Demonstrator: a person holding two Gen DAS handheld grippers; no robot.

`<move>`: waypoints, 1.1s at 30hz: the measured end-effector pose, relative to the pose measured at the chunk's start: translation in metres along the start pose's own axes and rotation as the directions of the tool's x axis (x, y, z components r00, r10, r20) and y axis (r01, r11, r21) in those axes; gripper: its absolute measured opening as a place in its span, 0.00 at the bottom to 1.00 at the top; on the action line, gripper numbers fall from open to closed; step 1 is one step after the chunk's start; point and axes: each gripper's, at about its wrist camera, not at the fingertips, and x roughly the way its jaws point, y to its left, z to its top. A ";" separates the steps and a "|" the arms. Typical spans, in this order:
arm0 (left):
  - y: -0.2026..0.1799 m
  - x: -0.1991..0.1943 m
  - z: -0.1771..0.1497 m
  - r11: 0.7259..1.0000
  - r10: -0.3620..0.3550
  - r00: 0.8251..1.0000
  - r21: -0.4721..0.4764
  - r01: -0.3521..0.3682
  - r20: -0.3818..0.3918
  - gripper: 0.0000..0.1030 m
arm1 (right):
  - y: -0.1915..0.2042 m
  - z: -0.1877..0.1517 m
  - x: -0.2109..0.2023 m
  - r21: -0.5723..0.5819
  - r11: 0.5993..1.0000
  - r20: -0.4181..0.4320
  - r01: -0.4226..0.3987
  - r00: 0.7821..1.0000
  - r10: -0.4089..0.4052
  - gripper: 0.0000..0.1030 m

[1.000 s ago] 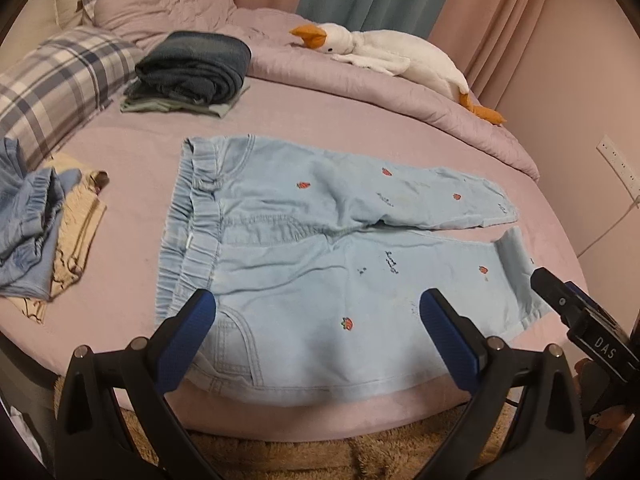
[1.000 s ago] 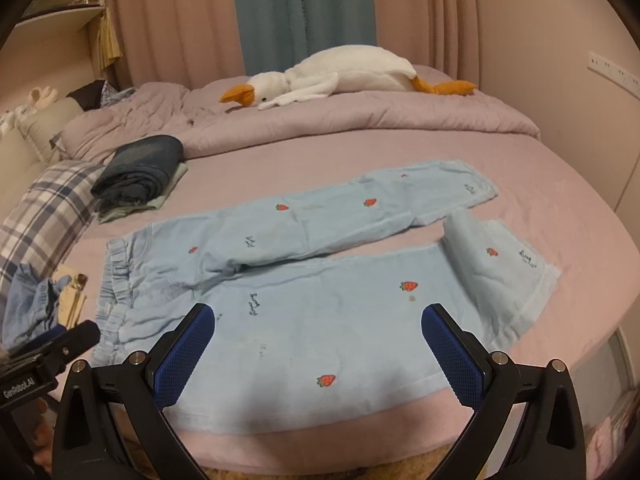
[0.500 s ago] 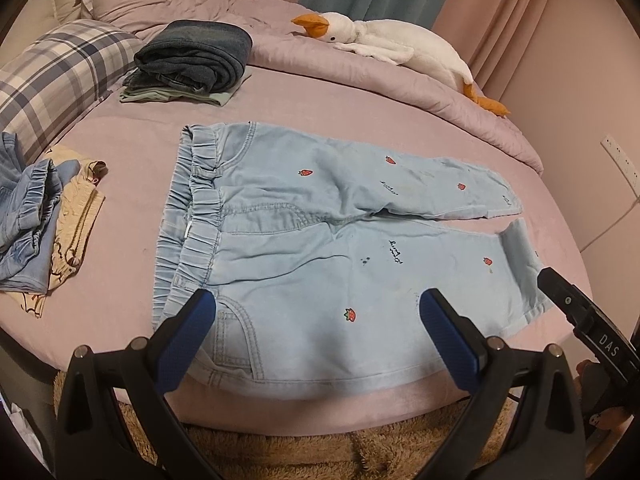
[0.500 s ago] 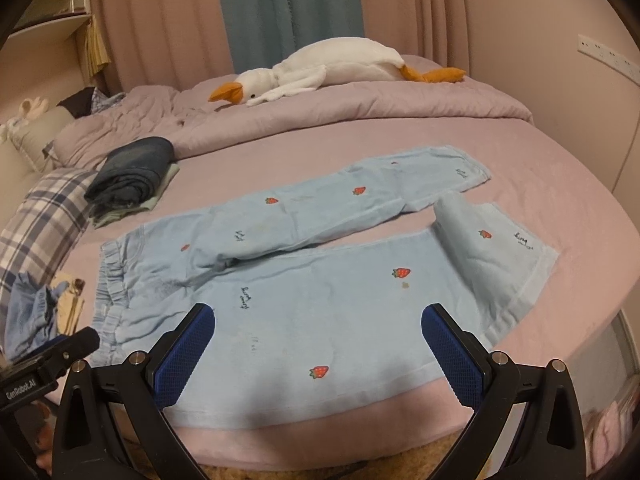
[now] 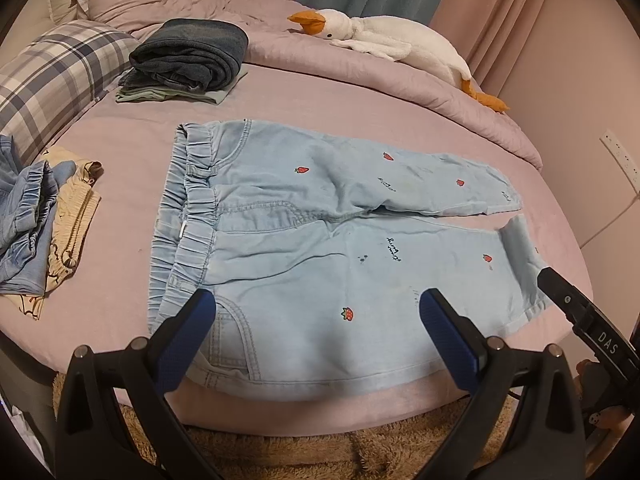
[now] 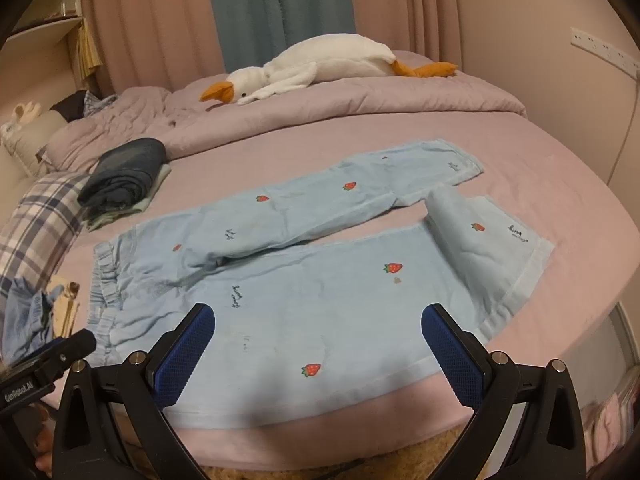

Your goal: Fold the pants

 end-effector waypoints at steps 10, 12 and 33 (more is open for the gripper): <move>-0.003 0.003 0.000 1.000 0.004 1.000 0.006 -0.004 0.000 0.99 | -0.002 -0.001 0.000 0.000 1.000 -0.008 0.012 1.000 -0.012 1.00; -0.003 0.003 0.000 1.000 0.004 1.000 0.005 -0.004 -0.001 0.98 | -0.003 -0.001 0.000 0.004 1.000 -0.010 0.015 1.000 -0.015 1.00; -0.003 -0.002 0.003 1.000 0.010 1.000 -0.001 -0.010 0.009 0.98 | 0.006 -0.001 0.004 -0.035 0.999 -0.016 0.020 1.000 -0.021 1.00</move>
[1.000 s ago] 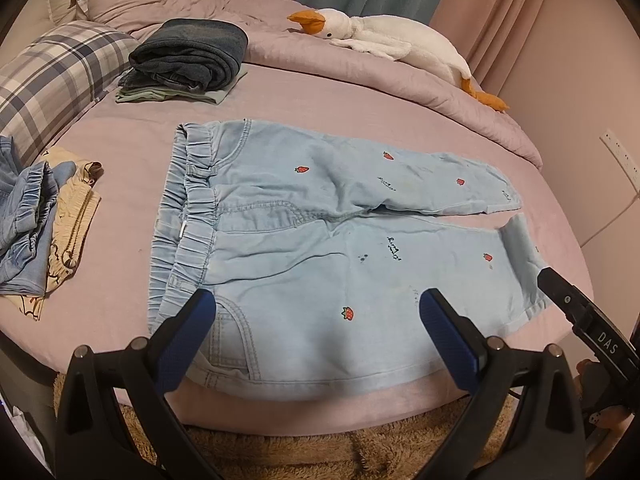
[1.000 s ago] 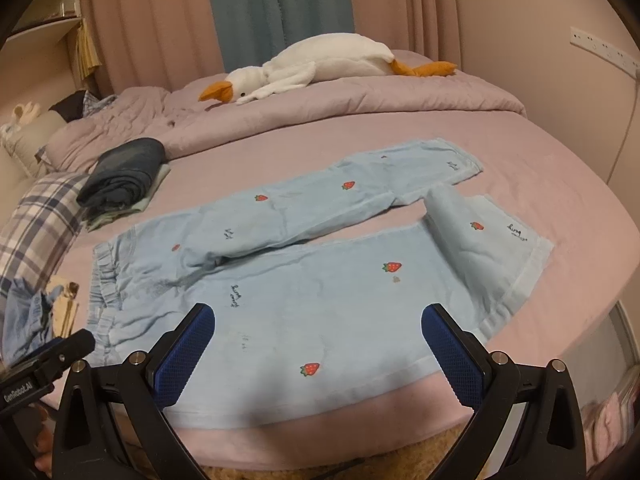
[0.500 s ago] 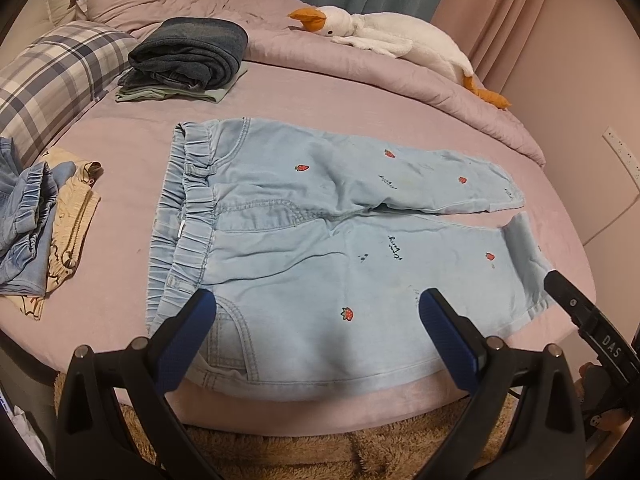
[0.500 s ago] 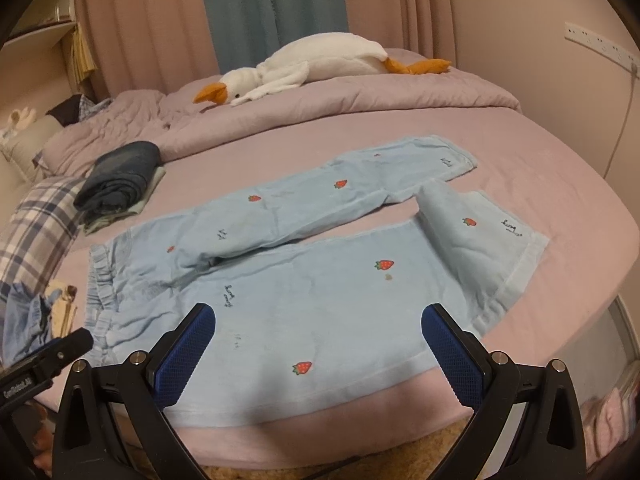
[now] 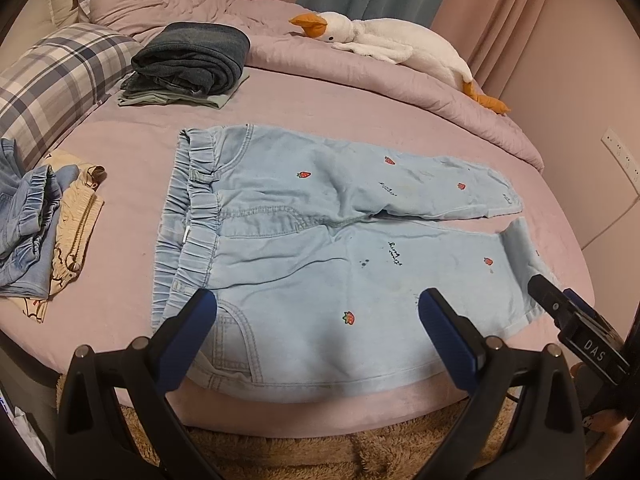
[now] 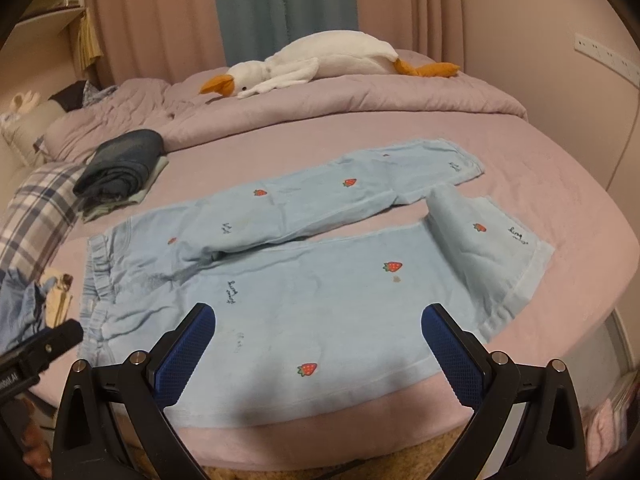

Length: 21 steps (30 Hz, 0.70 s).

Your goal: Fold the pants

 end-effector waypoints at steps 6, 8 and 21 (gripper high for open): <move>-0.001 0.000 0.001 1.000 0.007 1.000 0.007 -0.007 0.005 0.98 | -0.001 0.002 -0.001 0.003 1.000 0.002 0.011 1.000 -0.011 1.00; -0.001 0.000 0.001 1.000 0.012 1.000 0.007 -0.012 0.007 0.98 | -0.001 0.002 0.000 0.005 1.000 -0.001 0.011 1.000 -0.011 1.00; -0.004 0.002 0.000 0.999 0.029 1.000 0.022 -0.030 0.010 0.98 | -0.004 0.001 -0.002 0.014 0.999 -0.006 0.030 1.000 -0.030 1.00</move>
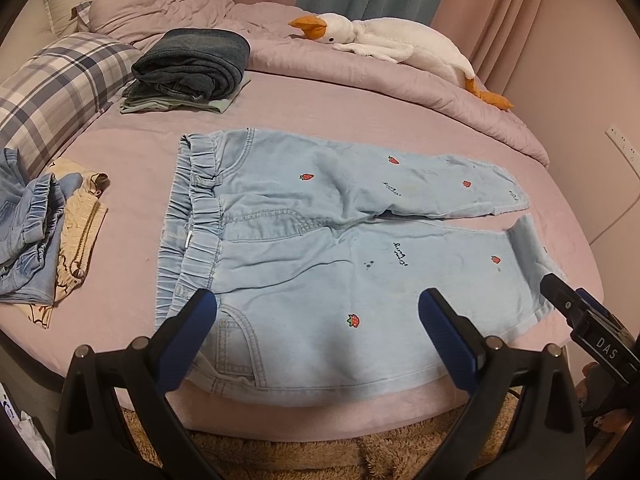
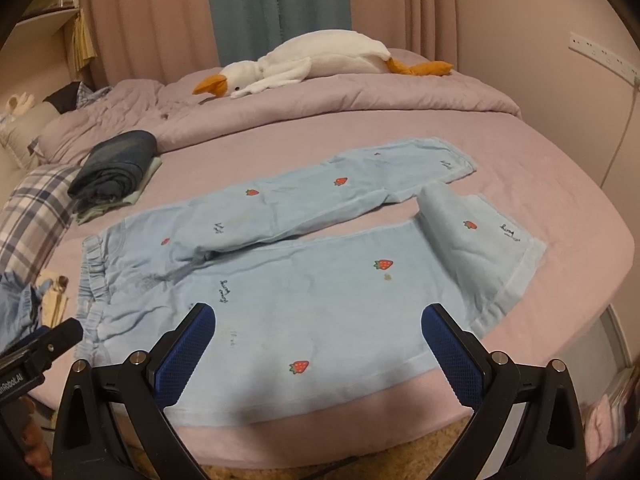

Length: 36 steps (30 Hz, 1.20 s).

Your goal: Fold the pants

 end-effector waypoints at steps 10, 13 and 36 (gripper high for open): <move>-0.001 0.002 -0.001 1.000 0.008 1.000 0.006 -0.008 0.000 0.98 | -0.003 -0.001 0.000 0.004 1.000 -0.006 0.022 1.000 -0.022 1.00; -0.001 0.003 0.000 1.000 0.009 1.000 0.006 -0.009 -0.001 0.98 | -0.003 -0.001 0.001 0.003 1.000 -0.008 0.022 1.000 -0.022 1.00; 0.006 0.009 -0.003 0.999 0.038 0.999 -0.006 -0.039 -0.017 0.98 | -0.006 -0.004 0.002 0.011 0.999 -0.017 0.033 0.999 -0.033 1.00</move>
